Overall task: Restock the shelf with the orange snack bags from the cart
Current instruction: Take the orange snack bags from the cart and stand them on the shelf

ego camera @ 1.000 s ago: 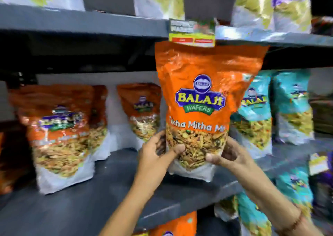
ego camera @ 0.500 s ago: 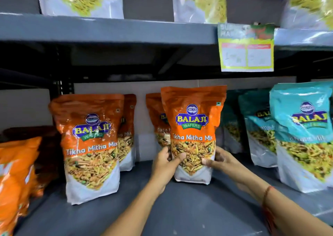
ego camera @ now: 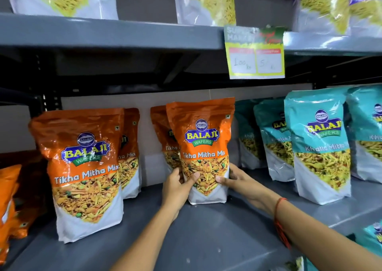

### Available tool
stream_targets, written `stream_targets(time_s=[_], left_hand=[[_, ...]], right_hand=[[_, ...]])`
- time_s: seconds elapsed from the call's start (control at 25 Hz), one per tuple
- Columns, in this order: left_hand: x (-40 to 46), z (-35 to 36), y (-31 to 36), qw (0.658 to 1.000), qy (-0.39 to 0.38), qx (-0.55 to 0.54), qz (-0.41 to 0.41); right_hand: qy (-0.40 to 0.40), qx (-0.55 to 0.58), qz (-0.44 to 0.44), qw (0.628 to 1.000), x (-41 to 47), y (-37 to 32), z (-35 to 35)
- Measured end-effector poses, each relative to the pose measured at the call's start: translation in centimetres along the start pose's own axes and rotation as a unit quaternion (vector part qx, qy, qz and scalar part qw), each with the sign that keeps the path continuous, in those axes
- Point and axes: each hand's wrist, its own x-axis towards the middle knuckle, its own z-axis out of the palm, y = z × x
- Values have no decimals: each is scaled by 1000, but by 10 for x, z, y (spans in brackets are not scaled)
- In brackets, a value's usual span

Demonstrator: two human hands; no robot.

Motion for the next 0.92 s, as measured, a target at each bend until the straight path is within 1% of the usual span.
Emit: stream_targets(time_s=[0.16, 0.28, 0.36, 0.4, 0.48, 0.52, 0.6, 0.68, 0.72, 0.84, 0.92], left_hand=[[-8, 2, 2, 1000, 14, 9, -2], [-14, 1, 6, 998, 30, 49, -3], [-23, -2, 16, 997, 45, 70, 8], [-28, -2, 24, 995, 59, 70, 28], [-40, 5, 45, 992, 76, 36, 95], [-50, 15, 59, 990, 69, 8, 126], [-67, 42, 89, 984, 24, -71, 161], [-89, 84, 118, 973, -41, -151, 168], [-99, 104, 130, 966, -64, -185, 167], [-140, 173, 156, 936, -150, -287, 136], [-169, 219, 167, 908, -209, -348, 105]], right_hand=[[4, -11, 8, 1000, -4, 1, 5], [30, -60, 19, 998, -8, 3, 8], [85, -87, 16, 993, -20, -1, 9], [121, -92, 10, 988, -29, -5, 10], [193, -117, -26, 974, -50, -18, 11], [231, -129, -55, 963, -65, -25, 10], [309, -121, -126, 935, -94, -42, 11], [385, -79, -177, 902, -131, -60, 3], [400, -54, -199, 893, -149, -69, -2], [457, -43, -235, 857, -216, -92, -31], [501, -50, -248, 828, -261, -105, -51]])
